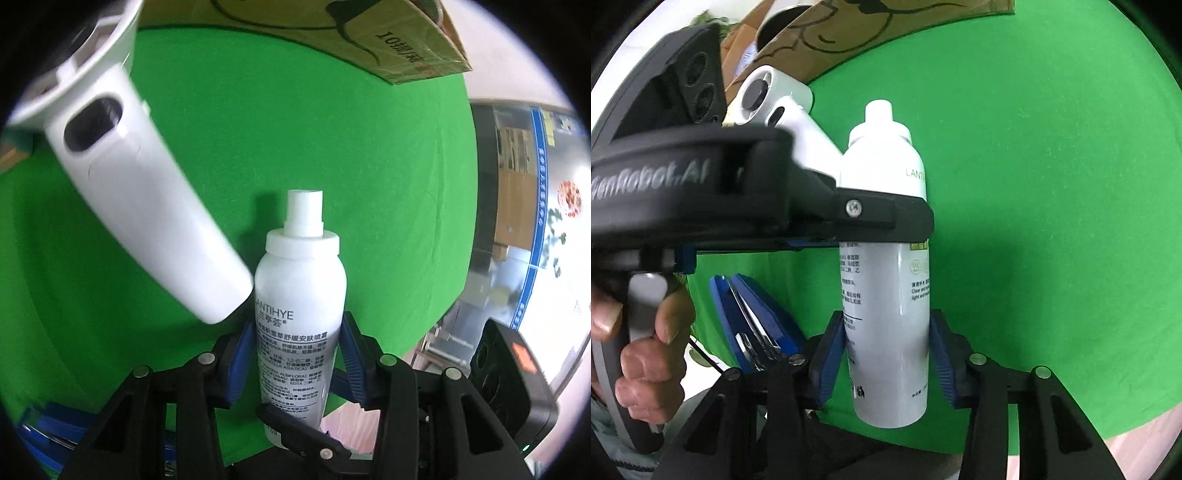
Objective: Organize rigid objects
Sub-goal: 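Close both grippers around the white spray bottle, then lift the spray bottle with both grippers and carry it over the box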
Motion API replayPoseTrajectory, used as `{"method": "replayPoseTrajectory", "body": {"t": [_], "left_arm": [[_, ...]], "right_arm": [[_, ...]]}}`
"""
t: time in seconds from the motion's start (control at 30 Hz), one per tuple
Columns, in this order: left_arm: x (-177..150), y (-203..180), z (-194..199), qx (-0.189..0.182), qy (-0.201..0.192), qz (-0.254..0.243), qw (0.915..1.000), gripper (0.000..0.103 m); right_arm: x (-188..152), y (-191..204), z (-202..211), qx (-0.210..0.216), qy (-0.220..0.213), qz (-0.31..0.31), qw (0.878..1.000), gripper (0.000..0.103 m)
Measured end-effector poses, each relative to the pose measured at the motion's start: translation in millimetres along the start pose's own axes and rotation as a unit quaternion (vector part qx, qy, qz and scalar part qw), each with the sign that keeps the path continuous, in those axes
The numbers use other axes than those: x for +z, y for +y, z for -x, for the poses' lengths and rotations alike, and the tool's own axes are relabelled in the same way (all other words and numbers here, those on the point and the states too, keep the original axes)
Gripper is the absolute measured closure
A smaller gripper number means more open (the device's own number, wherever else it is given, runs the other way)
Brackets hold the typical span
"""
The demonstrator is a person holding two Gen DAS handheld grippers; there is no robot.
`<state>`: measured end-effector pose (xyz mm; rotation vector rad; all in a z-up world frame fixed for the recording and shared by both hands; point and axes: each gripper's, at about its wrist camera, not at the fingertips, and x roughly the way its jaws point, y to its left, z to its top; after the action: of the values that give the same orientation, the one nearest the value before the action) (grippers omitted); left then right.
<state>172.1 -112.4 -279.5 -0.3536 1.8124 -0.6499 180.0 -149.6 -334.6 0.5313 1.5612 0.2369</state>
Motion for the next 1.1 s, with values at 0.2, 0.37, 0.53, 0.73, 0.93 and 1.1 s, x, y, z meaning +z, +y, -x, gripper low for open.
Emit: {"method": "replayPoseTrajectory", "body": {"t": [0.2,0.37,0.53,0.73,0.93,1.1], "left_arm": [[7,-35,65,-0.045,-0.059,-0.056,0.9957,0.06],[11,-86,147,-0.079,-0.149,-0.106,0.98,0.06],[25,-110,213,-0.089,-0.215,-0.138,0.9628,0.06],[36,-129,244,-0.067,-0.241,-0.158,0.9552,0.06],[51,-143,247,-0.043,-0.252,-0.149,0.9553,0.06],[69,-149,233,-0.024,-0.239,-0.135,0.9614,0.06]], "right_arm": [[23,40,67,-0.048,-0.059,0.043,0.996,0.061],[56,89,155,-0.088,-0.122,0.087,0.985,0.061],[88,125,224,-0.108,-0.181,0.124,0.97,0.061],[121,135,263,-0.087,-0.212,0.145,0.963,0.061],[137,119,271,-0.058,-0.218,0.149,0.963,0.061],[153,97,243,-0.033,-0.2,0.133,0.97,0.061]]}}
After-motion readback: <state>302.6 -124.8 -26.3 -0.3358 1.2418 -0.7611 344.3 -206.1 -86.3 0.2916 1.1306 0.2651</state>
